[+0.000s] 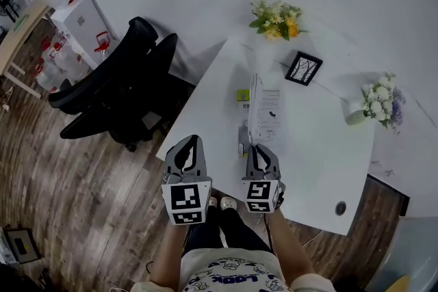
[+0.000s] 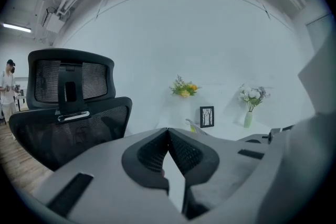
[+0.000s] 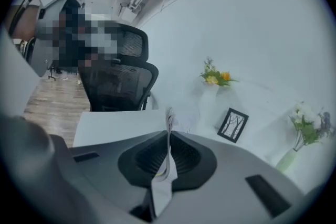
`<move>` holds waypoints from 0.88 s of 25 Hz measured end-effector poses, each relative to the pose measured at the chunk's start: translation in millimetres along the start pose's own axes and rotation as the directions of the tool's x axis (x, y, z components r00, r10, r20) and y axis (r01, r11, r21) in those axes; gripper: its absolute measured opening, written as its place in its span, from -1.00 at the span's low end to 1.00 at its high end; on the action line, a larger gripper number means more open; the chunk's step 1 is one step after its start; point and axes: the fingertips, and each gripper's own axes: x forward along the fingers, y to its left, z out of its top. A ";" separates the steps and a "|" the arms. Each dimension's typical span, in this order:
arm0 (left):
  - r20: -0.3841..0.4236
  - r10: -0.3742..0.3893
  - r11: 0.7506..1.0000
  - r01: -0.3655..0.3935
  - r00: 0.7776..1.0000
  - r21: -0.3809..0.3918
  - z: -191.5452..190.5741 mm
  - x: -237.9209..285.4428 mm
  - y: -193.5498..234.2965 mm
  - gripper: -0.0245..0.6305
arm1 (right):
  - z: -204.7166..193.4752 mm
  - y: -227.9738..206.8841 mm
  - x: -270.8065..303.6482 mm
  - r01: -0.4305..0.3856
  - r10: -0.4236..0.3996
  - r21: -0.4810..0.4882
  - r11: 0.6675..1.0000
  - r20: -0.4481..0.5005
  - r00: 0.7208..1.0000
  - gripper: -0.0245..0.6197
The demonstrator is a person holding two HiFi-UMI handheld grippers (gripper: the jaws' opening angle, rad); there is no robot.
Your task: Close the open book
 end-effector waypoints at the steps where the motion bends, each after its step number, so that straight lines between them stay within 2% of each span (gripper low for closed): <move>1: 0.001 -0.004 1.000 0.004 1.000 0.005 1.6 1.8 -2.8 -0.85 | -5.0 -7.3 0.5 0.011 -0.010 0.025 1.000 -0.011 1.000 -0.81; 5: 0.002 -0.022 1.000 0.022 1.000 0.012 6.0 9.6 -12.1 -0.85 | -22.7 -28.4 2.4 0.048 -0.042 0.132 0.990 -0.049 0.998 -0.80; 13: -0.005 -0.051 0.998 0.051 0.999 0.024 8.1 20.5 -26.2 -0.85 | -42.8 -39.1 4.5 0.082 -0.064 0.206 0.975 -0.090 0.994 -0.80; 18: -0.014 -0.069 0.997 0.069 0.998 0.031 8.1 28.1 -35.5 -0.85 | -64.1 -52.9 6.3 0.120 -0.077 0.337 0.934 -0.137 0.988 -0.80; 22: -0.023 -0.085 0.996 0.086 0.996 0.036 5.5 33.7 -44.3 -0.85 | -90.0 -62.8 5.9 0.155 -0.077 0.442 0.883 -0.188 0.979 -0.80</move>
